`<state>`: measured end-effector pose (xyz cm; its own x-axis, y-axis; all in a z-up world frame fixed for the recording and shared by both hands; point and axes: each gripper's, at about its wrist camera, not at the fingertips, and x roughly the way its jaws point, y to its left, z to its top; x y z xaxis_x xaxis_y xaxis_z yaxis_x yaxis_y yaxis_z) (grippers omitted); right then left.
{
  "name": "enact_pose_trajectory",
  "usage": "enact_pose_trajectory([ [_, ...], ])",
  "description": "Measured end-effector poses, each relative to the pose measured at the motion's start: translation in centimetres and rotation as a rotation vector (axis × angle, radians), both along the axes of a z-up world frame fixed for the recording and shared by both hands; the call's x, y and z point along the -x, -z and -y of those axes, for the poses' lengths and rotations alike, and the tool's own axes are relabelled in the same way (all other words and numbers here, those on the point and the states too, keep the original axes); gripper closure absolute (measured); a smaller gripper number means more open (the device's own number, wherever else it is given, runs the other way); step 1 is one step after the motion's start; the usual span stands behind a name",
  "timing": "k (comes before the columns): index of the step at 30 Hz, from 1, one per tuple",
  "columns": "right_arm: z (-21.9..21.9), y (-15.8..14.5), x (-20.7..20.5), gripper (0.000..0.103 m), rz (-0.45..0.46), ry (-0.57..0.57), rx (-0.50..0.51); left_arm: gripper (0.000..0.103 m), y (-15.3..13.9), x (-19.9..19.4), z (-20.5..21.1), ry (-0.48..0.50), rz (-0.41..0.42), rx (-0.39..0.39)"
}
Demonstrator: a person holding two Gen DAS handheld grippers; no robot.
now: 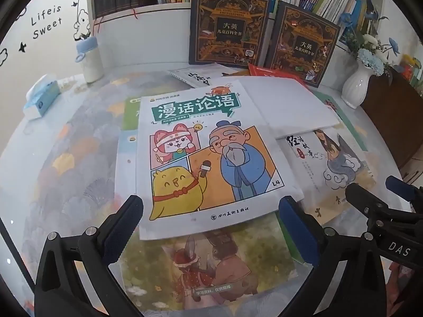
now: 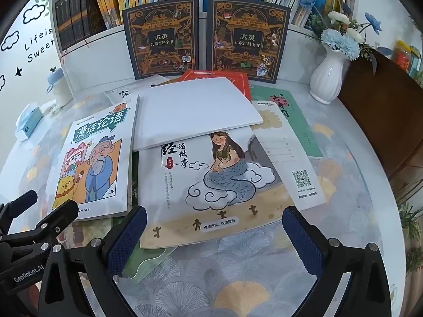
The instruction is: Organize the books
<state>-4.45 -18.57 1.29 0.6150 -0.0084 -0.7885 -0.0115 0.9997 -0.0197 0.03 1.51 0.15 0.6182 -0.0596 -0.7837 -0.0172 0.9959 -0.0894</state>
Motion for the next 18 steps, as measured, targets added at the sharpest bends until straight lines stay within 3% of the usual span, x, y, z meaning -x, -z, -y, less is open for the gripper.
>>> enact_pose_trajectory([
  [18, -0.71, 0.54, -0.06, 0.001, -0.018, -0.027, -0.021, 0.001, 0.42, -0.22, -0.21, -0.01, -0.01, -0.005],
])
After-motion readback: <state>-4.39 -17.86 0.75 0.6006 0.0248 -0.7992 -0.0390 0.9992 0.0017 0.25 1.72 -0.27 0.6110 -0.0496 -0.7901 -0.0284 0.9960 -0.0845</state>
